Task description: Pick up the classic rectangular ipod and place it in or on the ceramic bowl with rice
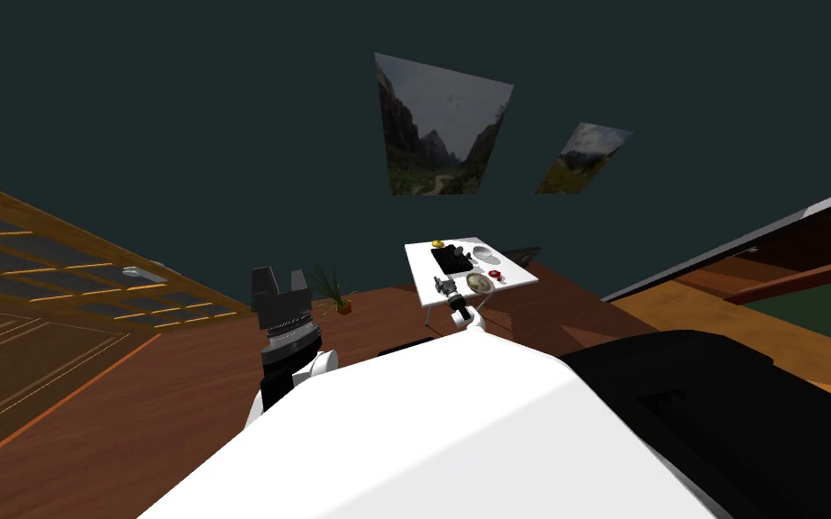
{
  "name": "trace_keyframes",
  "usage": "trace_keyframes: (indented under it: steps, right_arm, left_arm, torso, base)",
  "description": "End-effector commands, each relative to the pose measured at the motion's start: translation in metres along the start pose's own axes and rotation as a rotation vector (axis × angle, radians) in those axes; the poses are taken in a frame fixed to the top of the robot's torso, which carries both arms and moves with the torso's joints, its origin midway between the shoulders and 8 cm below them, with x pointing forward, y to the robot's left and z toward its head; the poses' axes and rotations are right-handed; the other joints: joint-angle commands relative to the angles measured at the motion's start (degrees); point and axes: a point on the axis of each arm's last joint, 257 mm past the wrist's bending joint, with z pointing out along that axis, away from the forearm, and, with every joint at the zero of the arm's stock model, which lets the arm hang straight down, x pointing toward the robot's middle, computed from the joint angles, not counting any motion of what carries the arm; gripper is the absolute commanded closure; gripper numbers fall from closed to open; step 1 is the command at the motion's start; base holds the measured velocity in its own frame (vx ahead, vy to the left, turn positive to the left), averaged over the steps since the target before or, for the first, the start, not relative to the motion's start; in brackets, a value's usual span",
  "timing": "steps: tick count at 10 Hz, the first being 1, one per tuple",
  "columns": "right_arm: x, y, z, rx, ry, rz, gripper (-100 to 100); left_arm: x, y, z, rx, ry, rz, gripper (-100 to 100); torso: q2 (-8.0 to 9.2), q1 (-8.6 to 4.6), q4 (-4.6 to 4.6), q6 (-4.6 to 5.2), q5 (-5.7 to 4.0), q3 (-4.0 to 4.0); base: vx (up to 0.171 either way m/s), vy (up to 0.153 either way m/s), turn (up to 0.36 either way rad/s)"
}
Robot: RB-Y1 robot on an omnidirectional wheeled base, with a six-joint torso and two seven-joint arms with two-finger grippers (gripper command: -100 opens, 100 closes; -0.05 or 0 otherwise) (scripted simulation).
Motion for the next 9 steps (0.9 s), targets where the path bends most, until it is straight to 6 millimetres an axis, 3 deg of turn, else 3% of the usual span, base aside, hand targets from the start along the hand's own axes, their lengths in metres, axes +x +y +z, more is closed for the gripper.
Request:
trace_keyframes:
  steps: [1,3,9]
  right_arm:
    - [0.012,0.001,-0.004,-0.005,0.021,-0.024,-100]
    - [0.029,0.005,-0.009,-0.014,0.046,-0.058,-100]
    - [0.052,0.011,-0.018,-0.031,0.083,-0.102,-100]
  left_arm:
    - [0.0,0.0,0.0,0.0,0.0,0.0,0]
    - [0.0,0.0,0.0,0.0,0.0,0.0,0]
    - [0.0,0.0,0.0,0.0,0.0,0.0,0]
  torso:
    - [0.0,0.0,0.0,0.0,0.0,0.0]
    - [0.05,-0.03,0.01,0.02,-0.01,0.03]
    - [0.04,-0.13,0.01,0.01,-0.03,0.02]
  base:
    - [0.001,0.041,-0.084]
    - [-0.006,0.051,-0.131]
    - [0.0,0.028,-0.065]
